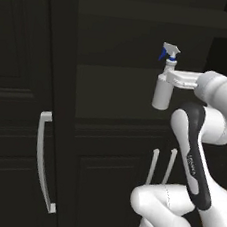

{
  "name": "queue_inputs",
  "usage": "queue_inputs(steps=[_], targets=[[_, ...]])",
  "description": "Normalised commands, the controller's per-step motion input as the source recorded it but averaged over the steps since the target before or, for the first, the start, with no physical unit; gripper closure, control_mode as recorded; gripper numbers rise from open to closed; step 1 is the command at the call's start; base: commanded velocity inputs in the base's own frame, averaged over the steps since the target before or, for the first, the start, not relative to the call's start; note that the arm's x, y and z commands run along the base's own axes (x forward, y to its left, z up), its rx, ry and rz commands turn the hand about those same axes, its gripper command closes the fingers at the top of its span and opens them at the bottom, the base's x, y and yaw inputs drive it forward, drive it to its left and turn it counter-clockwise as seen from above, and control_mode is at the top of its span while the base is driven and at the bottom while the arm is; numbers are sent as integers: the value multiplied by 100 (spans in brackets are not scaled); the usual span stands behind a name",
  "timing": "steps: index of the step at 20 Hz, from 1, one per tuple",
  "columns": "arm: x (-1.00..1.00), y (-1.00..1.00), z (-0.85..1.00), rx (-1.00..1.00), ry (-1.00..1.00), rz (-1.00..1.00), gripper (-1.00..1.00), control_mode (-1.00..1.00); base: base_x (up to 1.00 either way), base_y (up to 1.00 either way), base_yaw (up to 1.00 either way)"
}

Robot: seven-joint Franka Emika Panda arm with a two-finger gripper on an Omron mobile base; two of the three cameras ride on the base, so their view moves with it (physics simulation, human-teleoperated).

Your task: Grab the spray bottle from the cabinet, then place it next to the cutting board for sanitizing. Then grab the dish brush from the countertop next to the sink and place it next to the cutting board.

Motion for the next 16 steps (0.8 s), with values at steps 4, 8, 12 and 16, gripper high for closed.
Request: queue_inputs(steps=[4,8,12,16], targets=[[21,-12,0,0,0,0,-100,-100,0,0,0],[20,-3,-1,0,0,0,-100,-100,0,0,0],[25,-7,-14,0,0,0,-100,-100,0,0,0],[20,0,-13,0,0,0,-100,-100,0,0,0]])
